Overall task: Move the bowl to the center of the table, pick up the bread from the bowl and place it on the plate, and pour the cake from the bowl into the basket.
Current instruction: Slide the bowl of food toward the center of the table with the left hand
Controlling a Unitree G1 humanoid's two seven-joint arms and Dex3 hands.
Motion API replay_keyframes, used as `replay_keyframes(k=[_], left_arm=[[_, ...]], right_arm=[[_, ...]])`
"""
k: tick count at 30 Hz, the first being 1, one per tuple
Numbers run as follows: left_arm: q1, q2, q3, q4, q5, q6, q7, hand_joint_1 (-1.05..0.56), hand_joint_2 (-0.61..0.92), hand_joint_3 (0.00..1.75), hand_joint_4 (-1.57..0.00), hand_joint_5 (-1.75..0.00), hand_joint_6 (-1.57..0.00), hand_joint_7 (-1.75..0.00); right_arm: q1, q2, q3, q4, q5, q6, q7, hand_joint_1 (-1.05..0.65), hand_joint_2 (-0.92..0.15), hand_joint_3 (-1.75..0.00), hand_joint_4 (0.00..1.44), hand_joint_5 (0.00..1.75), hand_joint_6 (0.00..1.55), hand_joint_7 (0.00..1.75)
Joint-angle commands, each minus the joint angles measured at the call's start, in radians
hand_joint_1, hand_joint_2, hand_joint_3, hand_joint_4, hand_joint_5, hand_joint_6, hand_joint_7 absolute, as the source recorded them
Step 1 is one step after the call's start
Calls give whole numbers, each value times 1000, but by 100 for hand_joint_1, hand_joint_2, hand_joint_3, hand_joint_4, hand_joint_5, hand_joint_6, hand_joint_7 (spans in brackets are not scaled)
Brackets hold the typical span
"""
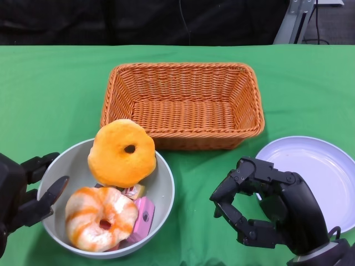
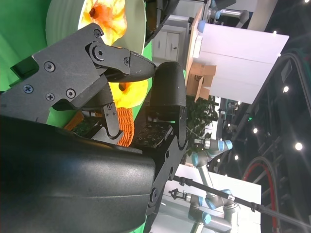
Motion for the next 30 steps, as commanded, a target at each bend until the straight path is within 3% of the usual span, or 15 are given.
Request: replay_keyframes(k=[1, 12, 30], left_arm=[[12, -2, 16, -48, -37, 50, -18, -84, 92, 61, -26, 0, -19, 0], [11, 5, -19, -146, -35, 216, -3, -82, 92, 61, -24, 0, -18, 0], [12, -23, -31, -147, -64, 264, -10, -81, 92, 62, -21, 0, -16, 0]], right_arm=[[6, -3, -5, -3, 5, -8, -4, -32, -58, -78, 83, 144, 80, 113], [10, -5, -6, -24, -1, -2, -11, -32, -54, -87, 83, 144, 78, 119], [25, -2, -1, -65, -11, 5, -24, -33, -51, -90, 83, 147, 79, 120]])
